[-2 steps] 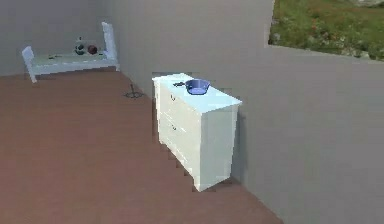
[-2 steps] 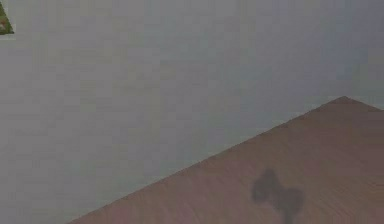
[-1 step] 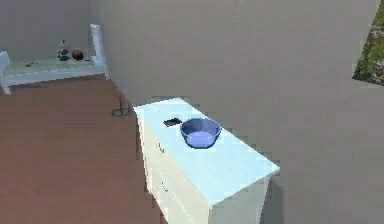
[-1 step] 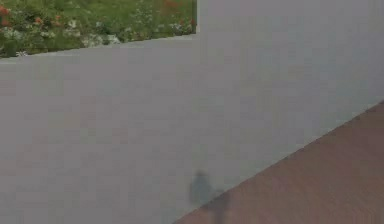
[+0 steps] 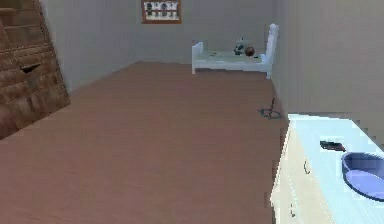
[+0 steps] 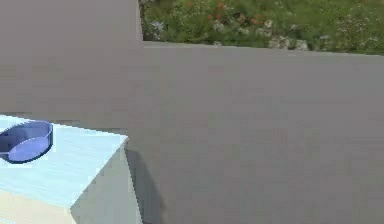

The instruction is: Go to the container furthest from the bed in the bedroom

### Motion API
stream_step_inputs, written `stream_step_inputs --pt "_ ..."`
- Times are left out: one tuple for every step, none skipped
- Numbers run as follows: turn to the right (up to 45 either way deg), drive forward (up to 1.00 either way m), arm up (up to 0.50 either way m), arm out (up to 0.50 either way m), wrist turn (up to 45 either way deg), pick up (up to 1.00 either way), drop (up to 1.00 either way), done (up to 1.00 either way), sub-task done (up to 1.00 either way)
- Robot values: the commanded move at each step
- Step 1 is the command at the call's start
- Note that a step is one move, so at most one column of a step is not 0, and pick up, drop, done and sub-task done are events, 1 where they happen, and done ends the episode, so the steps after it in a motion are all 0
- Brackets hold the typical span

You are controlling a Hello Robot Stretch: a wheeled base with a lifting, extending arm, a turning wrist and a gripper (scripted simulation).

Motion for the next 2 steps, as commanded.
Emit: stream_step_inputs --pt "-30.0 0.0 0.0 0.0 0.0 0.0 0.0 0.0 0.0" --pt "-3.0 0.0 0.0 0.0 0.0 0.0 0.0 0.0 0.0"
